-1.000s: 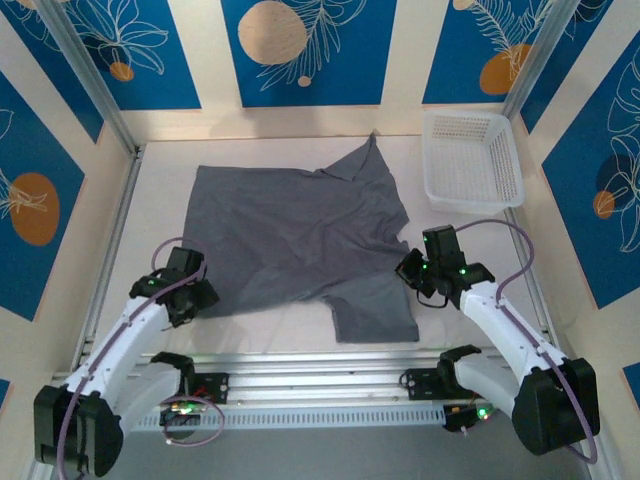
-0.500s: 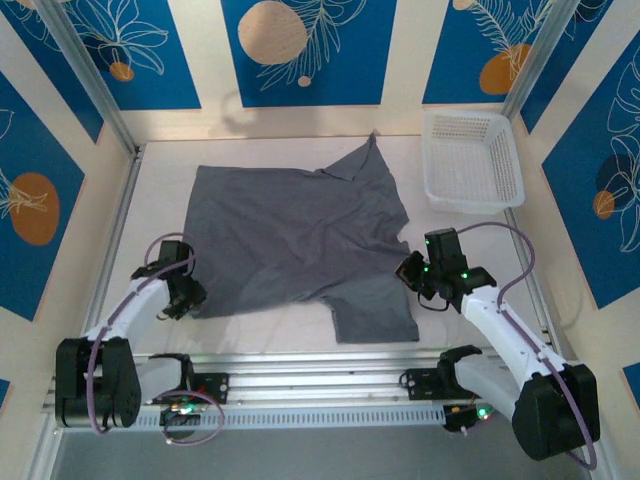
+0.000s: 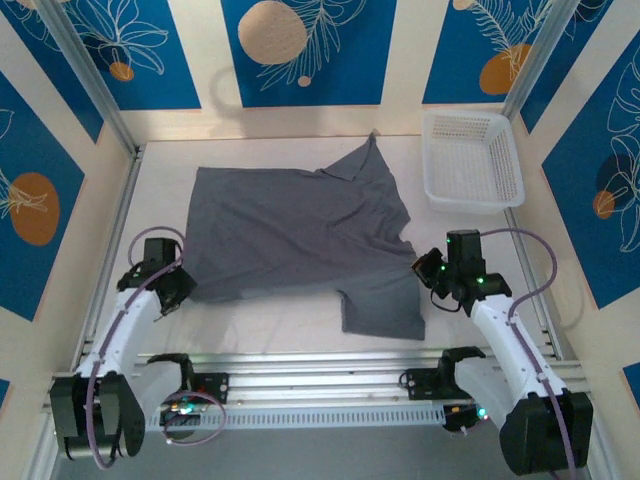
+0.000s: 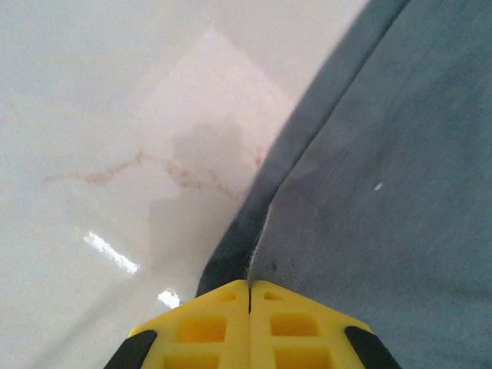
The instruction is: Fold the inside-out t-shirt
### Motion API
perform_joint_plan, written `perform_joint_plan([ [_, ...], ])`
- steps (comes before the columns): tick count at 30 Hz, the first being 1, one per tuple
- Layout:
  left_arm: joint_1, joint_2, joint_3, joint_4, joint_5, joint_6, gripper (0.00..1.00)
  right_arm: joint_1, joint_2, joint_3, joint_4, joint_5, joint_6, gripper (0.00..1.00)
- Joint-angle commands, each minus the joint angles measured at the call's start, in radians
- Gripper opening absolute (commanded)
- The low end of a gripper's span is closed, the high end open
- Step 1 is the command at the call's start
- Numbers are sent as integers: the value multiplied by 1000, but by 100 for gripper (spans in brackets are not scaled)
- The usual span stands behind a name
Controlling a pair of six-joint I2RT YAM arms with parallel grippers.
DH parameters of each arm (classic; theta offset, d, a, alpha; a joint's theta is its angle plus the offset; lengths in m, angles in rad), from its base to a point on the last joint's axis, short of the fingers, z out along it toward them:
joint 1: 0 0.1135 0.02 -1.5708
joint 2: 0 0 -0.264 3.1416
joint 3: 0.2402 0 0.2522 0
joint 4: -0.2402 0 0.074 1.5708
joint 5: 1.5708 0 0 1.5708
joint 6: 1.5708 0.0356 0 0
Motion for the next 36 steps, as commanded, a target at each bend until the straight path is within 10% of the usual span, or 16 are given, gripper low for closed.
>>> perform_joint_plan([
  [1, 24, 42, 36, -9, -33, -22, 0, -13, 18, 31, 2, -37, -23, 0],
  [8, 28, 156, -25, 116, 25, -25, 6, 16, 88, 1, 66, -61, -25, 2],
  [17, 29, 114, -12, 32, -50, -42, 30, 7, 54, 55, -50, 15, -77, 41],
  [27, 10, -116, -70, -104, 18, -14, 32, -59, 12, -119, 3, -106, -97, 45],
  [36, -8, -66, -146, -26, 82, -48, 58, 46, 192, -89, 75, -115, -79, 51],
])
